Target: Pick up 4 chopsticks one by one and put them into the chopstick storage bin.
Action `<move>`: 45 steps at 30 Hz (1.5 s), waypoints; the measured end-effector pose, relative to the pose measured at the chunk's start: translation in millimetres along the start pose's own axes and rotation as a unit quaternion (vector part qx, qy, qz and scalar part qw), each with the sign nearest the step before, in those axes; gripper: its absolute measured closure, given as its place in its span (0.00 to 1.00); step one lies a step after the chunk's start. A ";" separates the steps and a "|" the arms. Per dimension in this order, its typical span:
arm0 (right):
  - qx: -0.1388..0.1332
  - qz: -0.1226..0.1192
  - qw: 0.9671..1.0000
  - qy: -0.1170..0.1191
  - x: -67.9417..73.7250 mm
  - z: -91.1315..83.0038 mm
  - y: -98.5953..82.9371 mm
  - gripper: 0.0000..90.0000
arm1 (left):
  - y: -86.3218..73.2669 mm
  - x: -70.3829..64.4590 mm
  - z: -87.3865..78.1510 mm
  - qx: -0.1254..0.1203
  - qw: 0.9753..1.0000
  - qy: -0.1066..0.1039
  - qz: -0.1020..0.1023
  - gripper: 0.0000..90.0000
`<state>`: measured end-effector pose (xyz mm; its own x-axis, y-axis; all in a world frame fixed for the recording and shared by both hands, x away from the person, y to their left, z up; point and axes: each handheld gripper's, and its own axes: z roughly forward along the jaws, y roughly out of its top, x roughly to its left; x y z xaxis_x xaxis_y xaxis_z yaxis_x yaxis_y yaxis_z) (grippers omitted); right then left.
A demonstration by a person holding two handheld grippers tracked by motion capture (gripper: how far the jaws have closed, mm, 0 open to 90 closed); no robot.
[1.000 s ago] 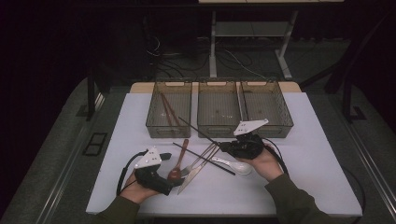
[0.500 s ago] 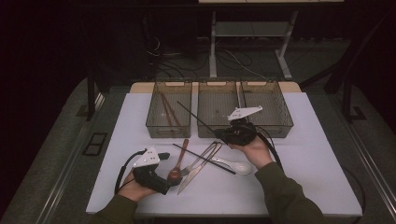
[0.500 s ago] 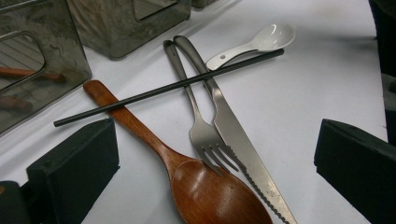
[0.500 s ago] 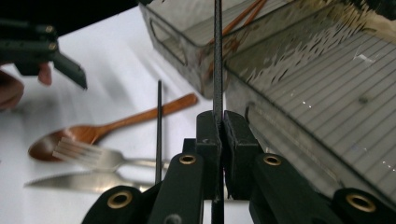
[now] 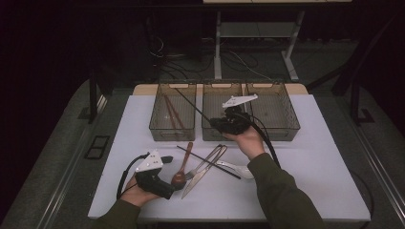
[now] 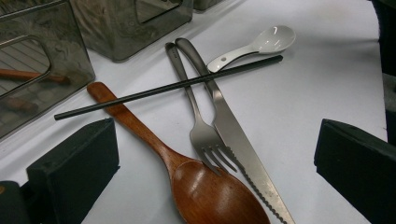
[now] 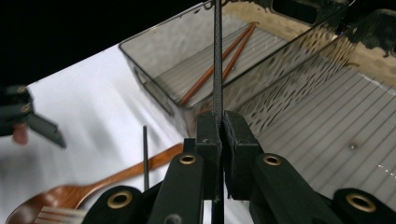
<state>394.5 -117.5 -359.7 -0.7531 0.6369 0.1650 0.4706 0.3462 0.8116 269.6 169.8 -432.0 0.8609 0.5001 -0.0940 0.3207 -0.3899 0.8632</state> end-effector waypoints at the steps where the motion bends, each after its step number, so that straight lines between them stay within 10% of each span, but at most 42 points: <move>1: 0.000 0.003 1.000 -0.001 -0.1 1.6 2.2 0.95 | 0.1 -0.1 0.1 0.000 1.000 0.000 0.000 0.00; 28: 0.004 0.005 1.000 -0.023 13.2 82.7 56.7 0.95 | 2.1 -1.1 -2.6 -0.013 1.000 -0.007 0.002 0.00; 45: 0.033 0.010 0.999 -0.024 22.5 122.2 55.9 0.95 | 2.7 -2.2 -2.1 -0.016 1.000 -0.010 -0.001 0.00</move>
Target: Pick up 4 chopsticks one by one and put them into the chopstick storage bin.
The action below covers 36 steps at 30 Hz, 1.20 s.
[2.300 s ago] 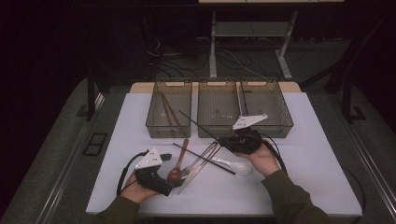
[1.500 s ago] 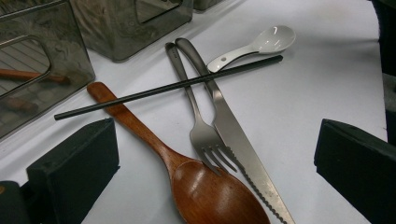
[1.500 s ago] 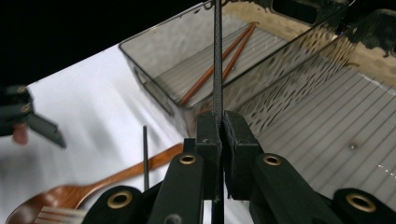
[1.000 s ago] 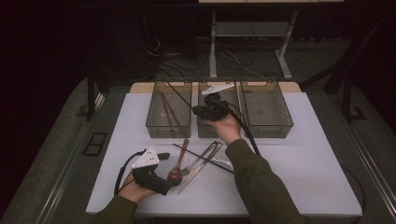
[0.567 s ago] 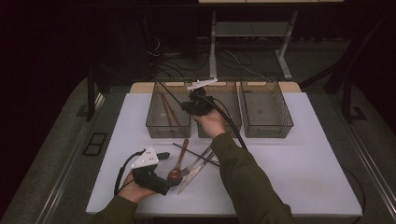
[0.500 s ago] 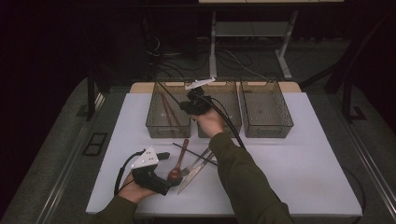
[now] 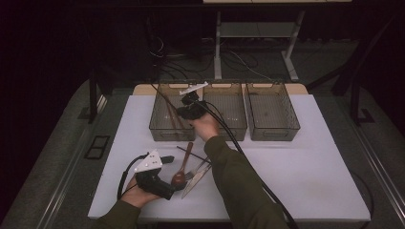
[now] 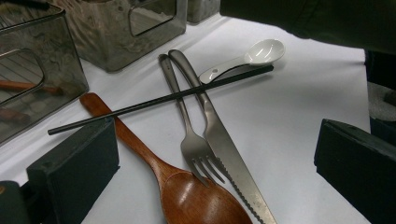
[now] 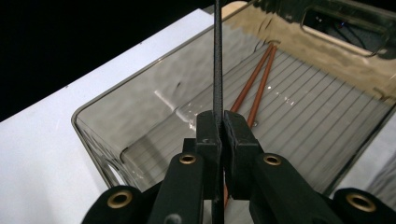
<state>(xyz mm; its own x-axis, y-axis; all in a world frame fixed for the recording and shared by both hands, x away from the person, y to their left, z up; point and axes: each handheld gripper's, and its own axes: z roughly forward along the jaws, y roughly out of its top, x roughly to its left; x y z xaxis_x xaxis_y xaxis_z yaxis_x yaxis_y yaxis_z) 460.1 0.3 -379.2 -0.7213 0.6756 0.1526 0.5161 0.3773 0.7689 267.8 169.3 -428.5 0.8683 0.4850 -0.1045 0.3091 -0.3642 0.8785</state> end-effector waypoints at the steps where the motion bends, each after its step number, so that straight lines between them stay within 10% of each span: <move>1: 0.005 0.001 1.000 -0.005 1.1 1.9 -0.9 0.95 | 0.1 0.0 0.1 0.000 1.000 0.000 0.000 0.00; 12: 0.022 -0.003 1.000 -0.013 3.5 10.9 -4.3 0.94 | 0.5 -0.3 0.2 -0.001 1.000 -0.002 0.001 0.00; 23: 0.015 -0.001 1.000 -0.003 2.3 3.7 -1.4 0.63 | 0.5 0.1 0.2 0.000 1.000 -0.001 0.001 0.00; 36: -0.007 -0.016 1.000 0.012 -6.3 -38.8 -7.3 0.58 | 0.5 0.6 -0.2 -0.001 1.000 -0.001 0.000 0.00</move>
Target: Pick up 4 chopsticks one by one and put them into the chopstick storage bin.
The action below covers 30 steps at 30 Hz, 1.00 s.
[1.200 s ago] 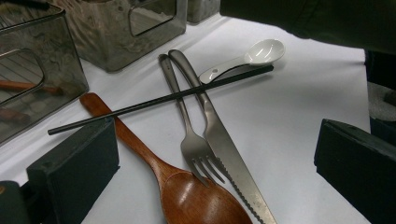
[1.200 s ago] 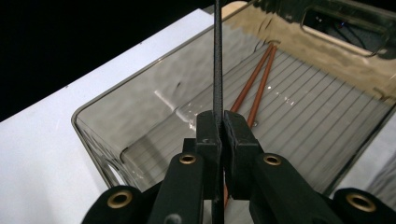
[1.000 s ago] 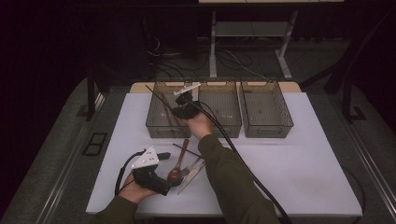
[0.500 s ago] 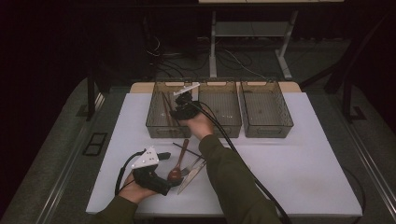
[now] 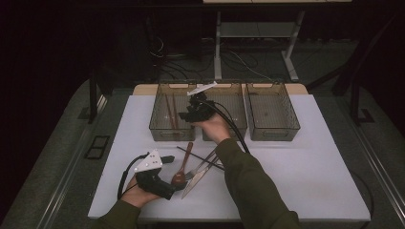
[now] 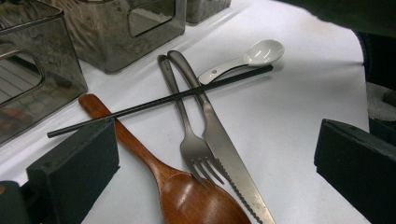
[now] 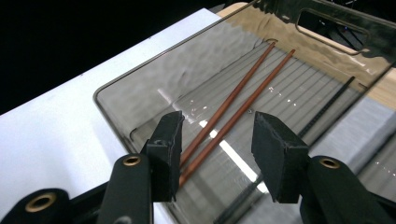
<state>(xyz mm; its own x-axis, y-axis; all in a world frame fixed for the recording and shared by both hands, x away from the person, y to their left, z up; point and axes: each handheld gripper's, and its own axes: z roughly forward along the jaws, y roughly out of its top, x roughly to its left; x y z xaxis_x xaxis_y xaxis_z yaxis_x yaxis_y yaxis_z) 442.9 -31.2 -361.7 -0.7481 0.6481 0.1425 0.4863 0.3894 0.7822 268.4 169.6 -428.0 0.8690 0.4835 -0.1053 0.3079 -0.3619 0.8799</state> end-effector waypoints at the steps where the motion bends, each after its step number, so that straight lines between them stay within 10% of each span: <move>1: -0.003 0.000 1.000 0.002 -1.7 -3.9 -1.6 0.58 | 0.0 -0.1 -0.1 -0.002 1.000 0.000 -0.002 0.00; 30: -0.014 -0.054 0.997 0.053 -11.1 -91.4 -65.2 0.52 | -1.0 -0.6 1.0 0.005 1.000 0.001 -0.005 0.00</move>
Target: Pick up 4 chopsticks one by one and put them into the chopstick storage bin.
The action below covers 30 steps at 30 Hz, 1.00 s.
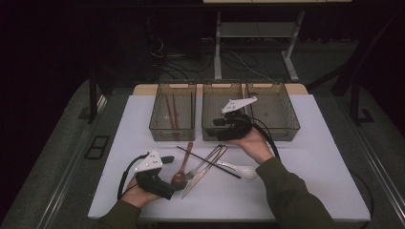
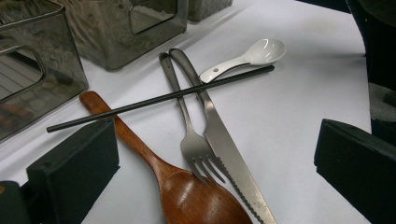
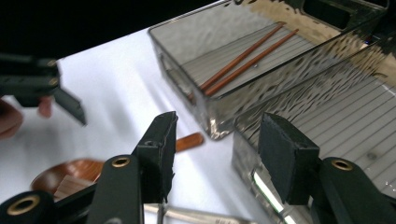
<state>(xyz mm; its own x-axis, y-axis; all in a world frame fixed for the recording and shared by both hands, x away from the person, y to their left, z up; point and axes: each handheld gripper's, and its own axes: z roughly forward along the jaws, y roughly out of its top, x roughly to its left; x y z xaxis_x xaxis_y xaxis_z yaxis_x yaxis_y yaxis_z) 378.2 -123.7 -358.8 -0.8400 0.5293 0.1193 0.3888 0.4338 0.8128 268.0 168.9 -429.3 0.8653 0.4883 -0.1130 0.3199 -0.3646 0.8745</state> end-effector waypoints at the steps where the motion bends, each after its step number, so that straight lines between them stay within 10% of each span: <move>1: 0.000 -0.002 1.000 0.004 1.4 -2.0 -2.2 0.51 | 0.0 0.0 0.0 0.000 1.000 0.000 0.000 0.00; 30: 0.039 -0.002 0.999 0.026 29.2 -28.6 -81.0 0.54 | 0.6 -1.3 -0.3 0.004 1.000 0.004 0.007 0.00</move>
<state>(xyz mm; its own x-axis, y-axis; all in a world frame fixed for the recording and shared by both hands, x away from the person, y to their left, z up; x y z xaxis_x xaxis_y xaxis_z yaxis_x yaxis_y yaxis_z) 311.4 -164.2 -404.9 -0.8594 0.4899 0.1462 0.4114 0.4930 0.7666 266.9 168.3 -428.4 0.8665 0.4895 -0.0978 0.3120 -0.3781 0.8716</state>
